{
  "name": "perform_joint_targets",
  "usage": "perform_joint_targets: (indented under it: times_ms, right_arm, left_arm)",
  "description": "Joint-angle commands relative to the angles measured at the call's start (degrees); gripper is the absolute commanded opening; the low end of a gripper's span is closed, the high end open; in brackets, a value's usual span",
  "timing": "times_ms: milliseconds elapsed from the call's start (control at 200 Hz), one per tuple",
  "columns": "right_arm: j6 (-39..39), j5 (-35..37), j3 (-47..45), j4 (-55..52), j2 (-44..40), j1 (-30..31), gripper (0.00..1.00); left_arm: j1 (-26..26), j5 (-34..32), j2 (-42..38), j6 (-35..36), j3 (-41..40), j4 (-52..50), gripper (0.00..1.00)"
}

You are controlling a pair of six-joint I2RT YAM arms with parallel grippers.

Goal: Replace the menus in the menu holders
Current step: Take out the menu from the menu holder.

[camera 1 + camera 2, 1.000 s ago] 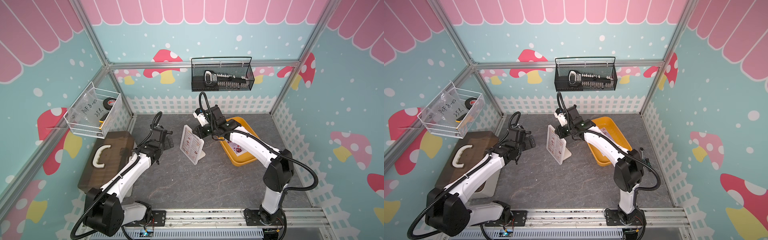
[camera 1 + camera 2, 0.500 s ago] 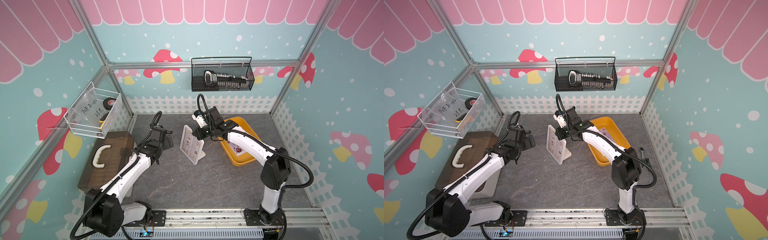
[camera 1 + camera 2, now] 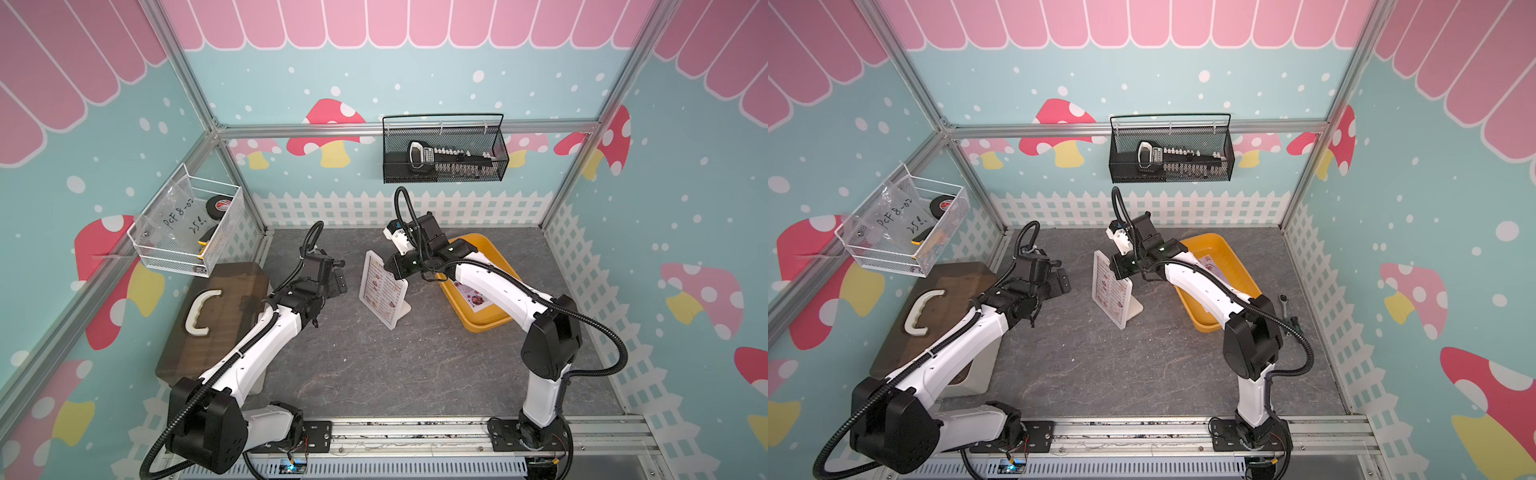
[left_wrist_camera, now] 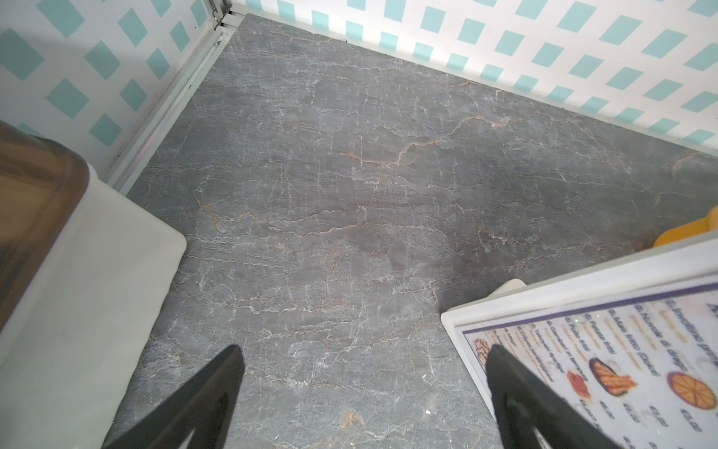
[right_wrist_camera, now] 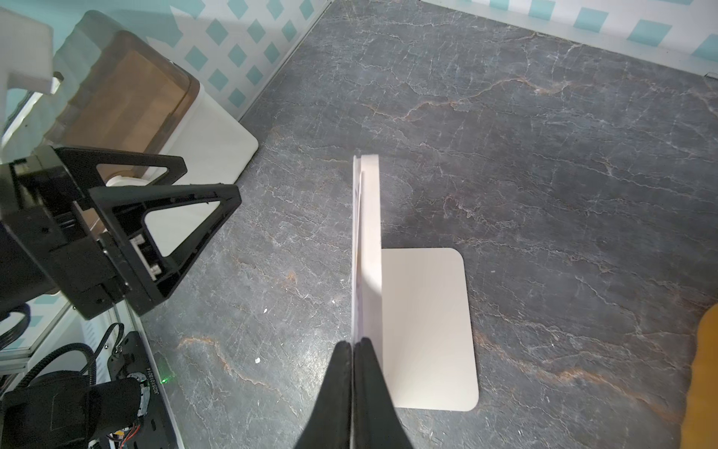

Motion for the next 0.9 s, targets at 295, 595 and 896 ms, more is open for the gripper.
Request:
perform_joint_targets:
  times_ms: [295,595,896]
  right_arm:
    - [0.9,-1.5,1.8,0.6,-1.9,-0.8,0.03]
    - [1.2,-2.9,1.6,0.9,-1.7,-1.1,0.09]
    - [1.4,-3.3,1.3,1.4,-1.9,-1.2,0.03]
  left_arm:
    - [0.2,-1.3,-0.9,0.6,1.4,-1.2,0.98]
    - [0.2,-1.3,-0.7,0.5,1.6,-1.1,0.98]
    - [0.1,-1.5,-0.9,0.5,1.5,-1.2,0.98]
